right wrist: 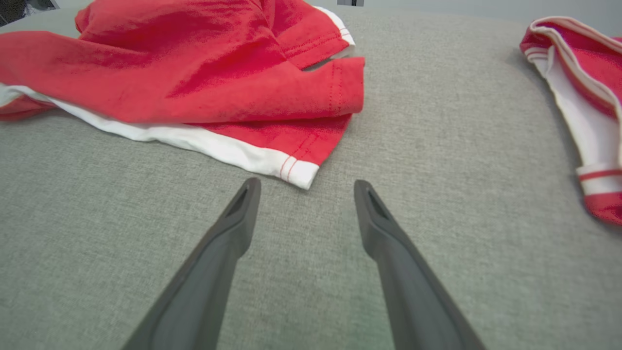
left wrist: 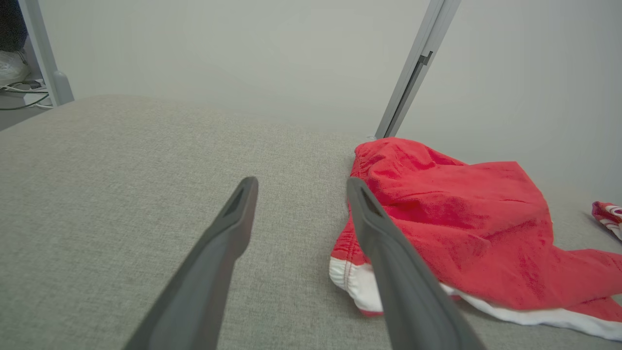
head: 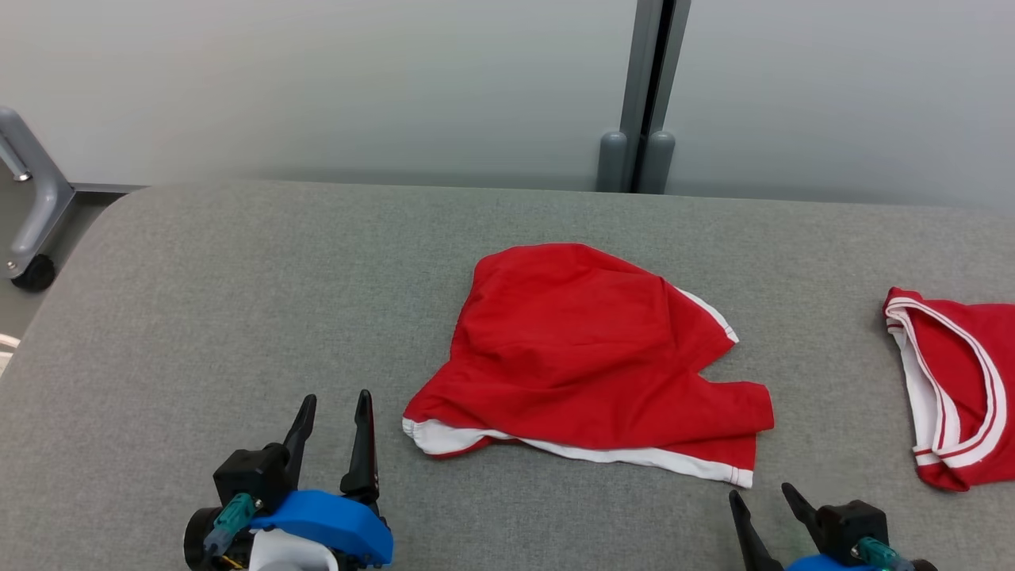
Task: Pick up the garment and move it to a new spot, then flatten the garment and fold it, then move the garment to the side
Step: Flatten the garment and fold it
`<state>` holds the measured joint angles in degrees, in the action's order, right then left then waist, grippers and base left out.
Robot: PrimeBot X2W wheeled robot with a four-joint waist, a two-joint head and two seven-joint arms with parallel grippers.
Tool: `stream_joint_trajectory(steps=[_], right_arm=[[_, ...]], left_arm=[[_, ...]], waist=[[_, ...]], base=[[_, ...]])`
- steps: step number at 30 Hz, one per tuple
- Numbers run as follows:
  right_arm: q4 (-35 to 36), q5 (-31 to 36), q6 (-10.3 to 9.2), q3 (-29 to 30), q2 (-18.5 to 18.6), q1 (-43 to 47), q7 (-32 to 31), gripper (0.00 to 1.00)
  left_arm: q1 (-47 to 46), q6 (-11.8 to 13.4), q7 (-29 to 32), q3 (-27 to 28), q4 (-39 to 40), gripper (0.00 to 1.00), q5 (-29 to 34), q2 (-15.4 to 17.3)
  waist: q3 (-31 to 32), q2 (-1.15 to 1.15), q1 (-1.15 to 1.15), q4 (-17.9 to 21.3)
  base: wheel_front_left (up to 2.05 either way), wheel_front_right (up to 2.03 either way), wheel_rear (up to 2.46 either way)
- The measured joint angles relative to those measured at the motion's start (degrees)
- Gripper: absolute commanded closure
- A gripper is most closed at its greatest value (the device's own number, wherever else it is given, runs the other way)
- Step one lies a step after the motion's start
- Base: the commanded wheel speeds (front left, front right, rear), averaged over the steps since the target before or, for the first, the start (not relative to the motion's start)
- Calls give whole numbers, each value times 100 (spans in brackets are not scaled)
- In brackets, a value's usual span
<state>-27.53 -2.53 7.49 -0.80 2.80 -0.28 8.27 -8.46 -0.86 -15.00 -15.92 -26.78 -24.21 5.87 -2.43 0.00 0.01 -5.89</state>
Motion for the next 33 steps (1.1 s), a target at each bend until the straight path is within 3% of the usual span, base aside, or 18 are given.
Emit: stream_joint_trajectory(steps=[14,16,18,19,20,22,25,26,33], right_arm=[[-1306,29,0,29,-2,-867,416,0],[-1439,-21,0,-3,-1,-962,468,8],[-1567,-51,0,-54,-1,-1043,504,23],[-1627,-60,0,-68,-1,-1078,528,40],[-1672,-57,0,-80,-1,-1115,544,50],[-1767,-55,0,-120,-1,-1191,575,55],[-1893,-68,0,-165,-2,-1278,603,84],[-1926,-71,0,-166,-3,-1307,622,100],[-1839,-218,0,-104,-3,-1369,659,100]], left_arm=[[-103,7,0,23,-36,0,-27,15],[-103,9,0,27,-36,0,-33,16],[-103,18,0,30,-36,0,-33,18],[-103,32,0,31,-36,0,-33,18],[-103,33,0,31,-36,0,-33,18],[-103,33,0,33,-34,0,-33,18],[-103,33,0,33,-34,0,-33,18],[-103,33,0,33,-34,0,-33,19],[-102,-15,16,22,-111,0,-62,27]], waist=[[-211,0,0,-262],[-213,0,0,-272],[-211,0,0,-276],[-210,0,0,-277],[-209,0,0,-278],[-211,0,0,-276],[-215,0,0,-272],[-216,0,0,-270],[-226,0,0,-208]], base=[[0,0,0],[0,0,0],[0,0,0],[0,0,0],[0,0,0],[0,0,0],[0,0,0],[0,0,0],[0,0,0]])
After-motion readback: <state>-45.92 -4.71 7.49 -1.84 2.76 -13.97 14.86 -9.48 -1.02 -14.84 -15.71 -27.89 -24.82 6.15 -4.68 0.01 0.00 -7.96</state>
